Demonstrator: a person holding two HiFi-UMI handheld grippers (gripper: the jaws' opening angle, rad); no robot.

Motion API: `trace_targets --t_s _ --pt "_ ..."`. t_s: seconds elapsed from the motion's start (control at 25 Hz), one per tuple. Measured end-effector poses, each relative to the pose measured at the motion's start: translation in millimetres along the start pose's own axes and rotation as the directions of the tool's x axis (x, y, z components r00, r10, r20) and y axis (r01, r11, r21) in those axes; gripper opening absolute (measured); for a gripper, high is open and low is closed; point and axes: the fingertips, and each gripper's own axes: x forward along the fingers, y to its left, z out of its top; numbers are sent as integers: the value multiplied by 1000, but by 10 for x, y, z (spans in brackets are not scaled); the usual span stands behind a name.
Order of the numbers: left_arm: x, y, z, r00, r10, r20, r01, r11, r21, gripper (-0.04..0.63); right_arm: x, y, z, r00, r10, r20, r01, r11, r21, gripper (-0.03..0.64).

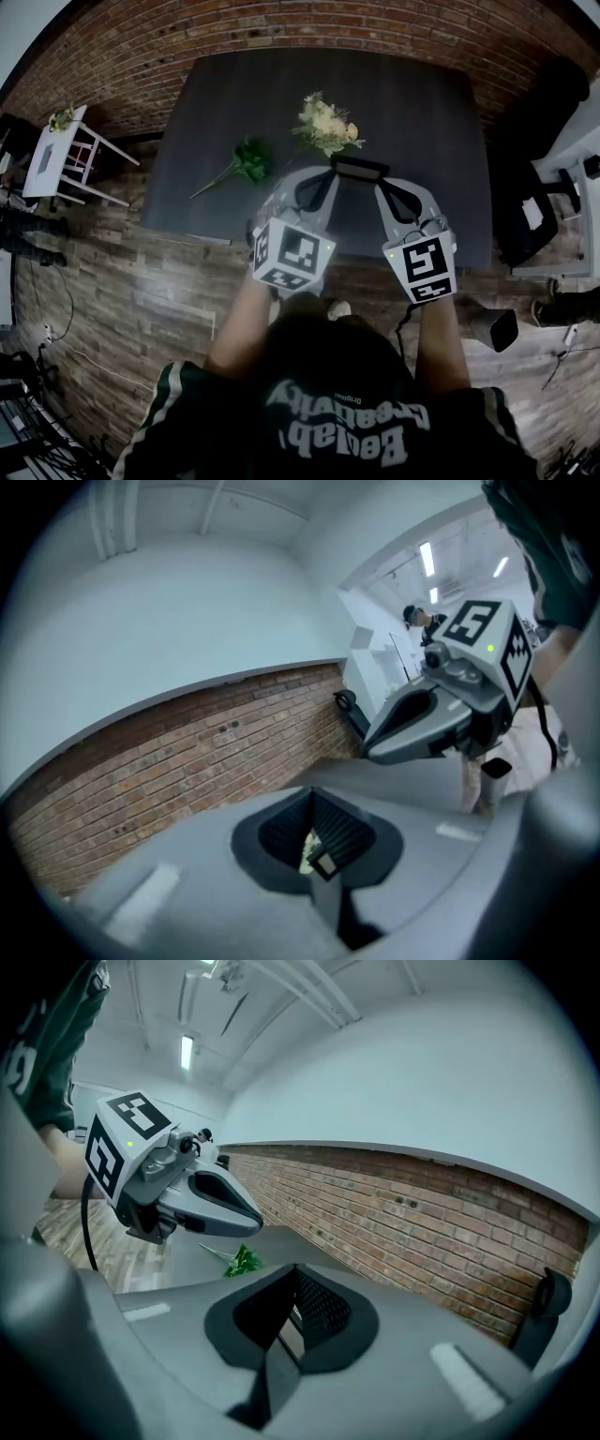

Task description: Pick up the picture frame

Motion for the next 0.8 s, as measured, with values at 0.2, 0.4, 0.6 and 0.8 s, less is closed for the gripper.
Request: trace_targets --t_s 0.2,0.4,0.6,0.8 --pt "163 195 -49 999 -36 11 36 999 5 2 241 -78 44 1000 -1 -16 1 1000 22 6" --pt "334 426 -122 998 -68 17 68 998 12 2 479 -219 79 999 -31 -36 32 999 41 6" --pt "464 630 -167 995 -94 31 94 995 15 2 673 -302 106 997 -59 -54 62 996 57 6" --pt "571 740 -221 991 -126 44 126 992 17 2 802 -345 93 993 -83 -80 89 994 68 6"
